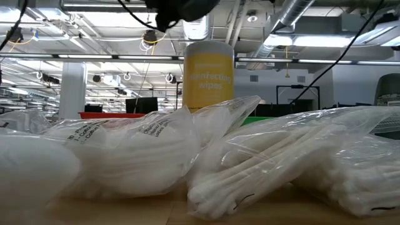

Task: Pick & Place Travel size toiletries
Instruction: Put the black deodorant into the left green bin

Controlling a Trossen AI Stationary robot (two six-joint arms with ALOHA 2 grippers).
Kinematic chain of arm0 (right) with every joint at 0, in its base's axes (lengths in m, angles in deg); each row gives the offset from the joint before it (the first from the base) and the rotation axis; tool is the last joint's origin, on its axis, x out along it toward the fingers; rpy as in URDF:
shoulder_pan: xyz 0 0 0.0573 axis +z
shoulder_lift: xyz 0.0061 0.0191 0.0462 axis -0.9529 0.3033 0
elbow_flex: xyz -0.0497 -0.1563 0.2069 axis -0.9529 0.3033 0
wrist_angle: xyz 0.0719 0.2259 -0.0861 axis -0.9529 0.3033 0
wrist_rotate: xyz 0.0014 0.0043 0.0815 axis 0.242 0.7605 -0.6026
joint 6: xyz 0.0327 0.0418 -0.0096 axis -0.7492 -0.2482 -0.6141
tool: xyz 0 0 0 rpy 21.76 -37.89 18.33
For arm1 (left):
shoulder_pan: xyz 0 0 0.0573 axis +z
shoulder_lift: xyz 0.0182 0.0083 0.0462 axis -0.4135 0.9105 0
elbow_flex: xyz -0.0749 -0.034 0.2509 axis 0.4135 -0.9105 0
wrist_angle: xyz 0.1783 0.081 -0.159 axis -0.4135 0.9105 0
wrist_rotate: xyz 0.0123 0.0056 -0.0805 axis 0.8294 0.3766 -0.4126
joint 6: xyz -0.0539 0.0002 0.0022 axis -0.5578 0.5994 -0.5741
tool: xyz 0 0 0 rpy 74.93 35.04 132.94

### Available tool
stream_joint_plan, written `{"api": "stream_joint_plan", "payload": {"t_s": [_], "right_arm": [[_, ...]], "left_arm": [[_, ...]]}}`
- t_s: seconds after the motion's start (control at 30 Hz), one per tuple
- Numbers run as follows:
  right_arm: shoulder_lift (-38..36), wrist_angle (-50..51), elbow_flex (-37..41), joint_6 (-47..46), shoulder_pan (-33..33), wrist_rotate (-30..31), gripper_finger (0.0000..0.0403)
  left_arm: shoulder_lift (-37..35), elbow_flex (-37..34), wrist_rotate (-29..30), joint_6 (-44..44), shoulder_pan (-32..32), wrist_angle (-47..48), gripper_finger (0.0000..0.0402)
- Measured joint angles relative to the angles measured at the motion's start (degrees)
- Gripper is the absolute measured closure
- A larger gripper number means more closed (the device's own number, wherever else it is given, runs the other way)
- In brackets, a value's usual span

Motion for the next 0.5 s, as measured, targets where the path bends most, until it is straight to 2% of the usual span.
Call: {"api": "stream_joint_plan", "payload": {"t_s": [0.07, 0.3, 0.5], "right_arm": [[0.01, 0.1, 0.0, -0.54, -0.02, 0.0, 0.0243], [0.02, 0.83, 0.0, -0.48, -0.04, 0.0, 0.0251], [0.02, 0.77, -0.02, -0.32, -0.03, -0.02, 0.0256]], "left_arm": [[-2.74, -0.1, 2.92, -0.52, -0.97, 6.53, 0.0213], [-8.17, -0.03, 14.35, -7.43, -3.18, 20.87, 0.0213], [-8.27, -0.06, 17.31, -12.36, -2.71, 28.69, 0.0213]]}}
